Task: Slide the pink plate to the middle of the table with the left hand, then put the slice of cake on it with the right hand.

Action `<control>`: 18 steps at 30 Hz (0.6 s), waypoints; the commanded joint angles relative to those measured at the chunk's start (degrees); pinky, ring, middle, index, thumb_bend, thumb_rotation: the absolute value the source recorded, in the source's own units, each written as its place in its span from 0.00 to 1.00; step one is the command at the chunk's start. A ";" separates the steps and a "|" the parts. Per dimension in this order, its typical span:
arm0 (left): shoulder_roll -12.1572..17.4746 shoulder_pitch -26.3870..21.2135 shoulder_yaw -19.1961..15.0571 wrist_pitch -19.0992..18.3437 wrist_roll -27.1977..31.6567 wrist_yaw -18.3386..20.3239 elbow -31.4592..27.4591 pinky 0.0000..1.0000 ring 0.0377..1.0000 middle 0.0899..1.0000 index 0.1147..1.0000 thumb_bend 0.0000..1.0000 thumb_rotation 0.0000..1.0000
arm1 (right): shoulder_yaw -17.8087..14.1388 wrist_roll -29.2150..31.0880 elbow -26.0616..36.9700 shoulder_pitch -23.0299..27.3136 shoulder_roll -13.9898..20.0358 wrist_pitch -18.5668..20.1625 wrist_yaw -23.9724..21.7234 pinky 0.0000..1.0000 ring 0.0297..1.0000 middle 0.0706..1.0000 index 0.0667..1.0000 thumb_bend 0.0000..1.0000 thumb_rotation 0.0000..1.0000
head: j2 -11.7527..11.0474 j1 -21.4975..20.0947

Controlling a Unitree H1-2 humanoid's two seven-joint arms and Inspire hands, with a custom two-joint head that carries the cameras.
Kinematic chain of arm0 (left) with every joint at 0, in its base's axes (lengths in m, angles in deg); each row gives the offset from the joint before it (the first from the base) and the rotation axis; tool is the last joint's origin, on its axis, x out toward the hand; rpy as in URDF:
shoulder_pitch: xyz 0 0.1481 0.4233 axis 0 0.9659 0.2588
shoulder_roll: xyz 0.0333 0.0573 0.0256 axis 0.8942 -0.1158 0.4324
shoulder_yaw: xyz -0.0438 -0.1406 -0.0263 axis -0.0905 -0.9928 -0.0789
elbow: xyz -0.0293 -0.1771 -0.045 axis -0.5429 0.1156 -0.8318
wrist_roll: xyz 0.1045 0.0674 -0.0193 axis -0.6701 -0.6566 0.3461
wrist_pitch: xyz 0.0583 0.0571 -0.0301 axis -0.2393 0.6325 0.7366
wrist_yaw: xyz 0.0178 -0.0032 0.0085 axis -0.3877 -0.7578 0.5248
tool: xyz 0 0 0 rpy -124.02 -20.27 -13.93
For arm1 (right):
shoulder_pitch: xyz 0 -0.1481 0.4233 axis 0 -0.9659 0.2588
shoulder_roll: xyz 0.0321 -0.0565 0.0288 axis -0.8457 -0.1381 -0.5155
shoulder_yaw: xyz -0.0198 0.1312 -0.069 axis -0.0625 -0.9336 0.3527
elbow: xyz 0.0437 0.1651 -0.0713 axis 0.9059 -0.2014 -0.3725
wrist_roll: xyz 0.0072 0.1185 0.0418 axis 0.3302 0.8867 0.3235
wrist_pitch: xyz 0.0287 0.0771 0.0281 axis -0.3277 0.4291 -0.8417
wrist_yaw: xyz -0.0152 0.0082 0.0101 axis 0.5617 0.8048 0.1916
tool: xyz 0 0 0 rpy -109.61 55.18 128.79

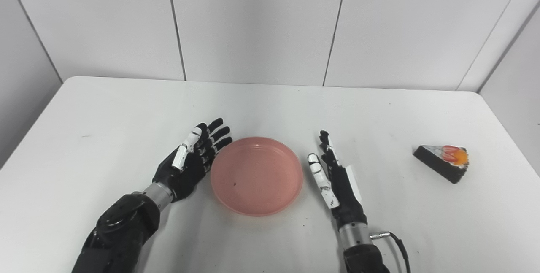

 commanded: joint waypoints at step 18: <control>0.33 2.03 -1.25 1.60 -1.39 0.75 3.41 0.97 0.95 0.96 0.96 0.35 1.00 | -3.19 -9.26 4.33 4.83 3.77 -5.91 8.67 0.80 0.86 0.92 0.96 0.56 1.00 | -4.13 -8.55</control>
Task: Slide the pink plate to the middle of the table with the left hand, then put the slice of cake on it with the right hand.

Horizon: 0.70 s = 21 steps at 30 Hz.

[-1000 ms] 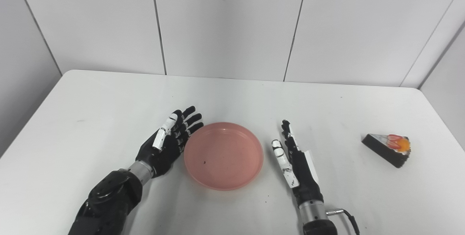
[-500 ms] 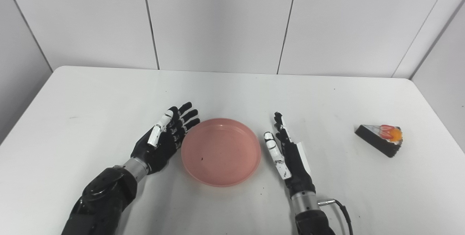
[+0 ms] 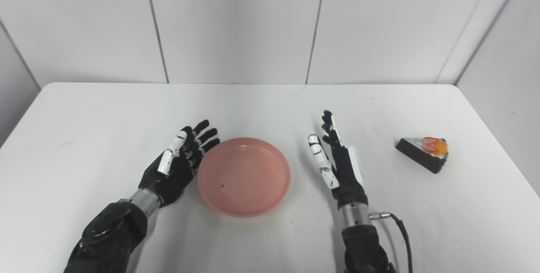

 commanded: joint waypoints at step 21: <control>4.31 0.06 -3.73 6.55 0.90 8.95 12.96 0.91 0.91 0.92 0.92 0.41 1.00 | -4.72 -19.52 13.47 11.81 18.13 12.37 -7.39 0.69 0.85 0.92 0.91 0.89 0.67 | -3.46 -12.08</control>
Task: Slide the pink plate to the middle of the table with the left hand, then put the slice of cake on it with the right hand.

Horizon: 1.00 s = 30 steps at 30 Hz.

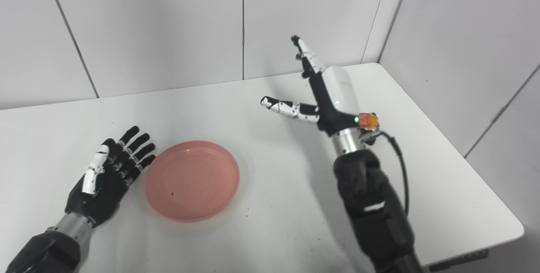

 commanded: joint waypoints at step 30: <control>3.08 0.27 -2.01 2.51 -1.24 1.89 11.77 0.87 0.88 0.89 0.88 0.46 0.90 | -3.44 -6.00 -1.14 6.04 23.00 21.90 -35.33 0.69 0.87 0.92 0.87 0.98 0.44 | -1.15 -3.72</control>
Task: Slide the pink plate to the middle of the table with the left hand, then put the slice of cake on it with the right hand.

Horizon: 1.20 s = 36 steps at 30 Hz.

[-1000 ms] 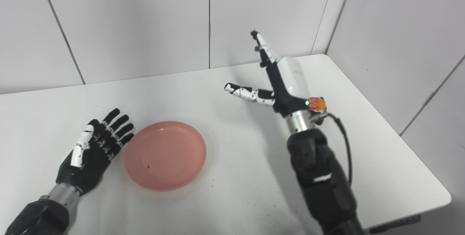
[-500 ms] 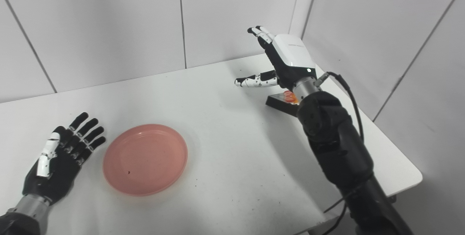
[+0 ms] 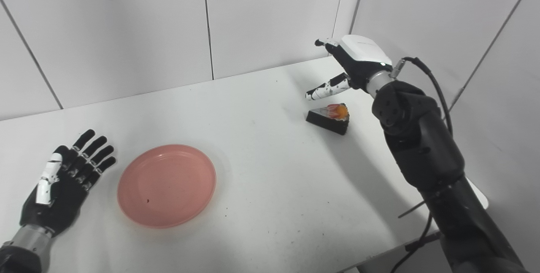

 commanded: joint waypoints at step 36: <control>1.60 3.99 0.93 -4.37 -1.77 -1.88 1.37 0.87 0.87 0.89 0.88 0.47 0.89 | 9.53 3.02 -23.99 7.10 2.39 -2.61 9.46 0.72 0.85 0.89 0.83 0.99 0.42 | 1.83 0.39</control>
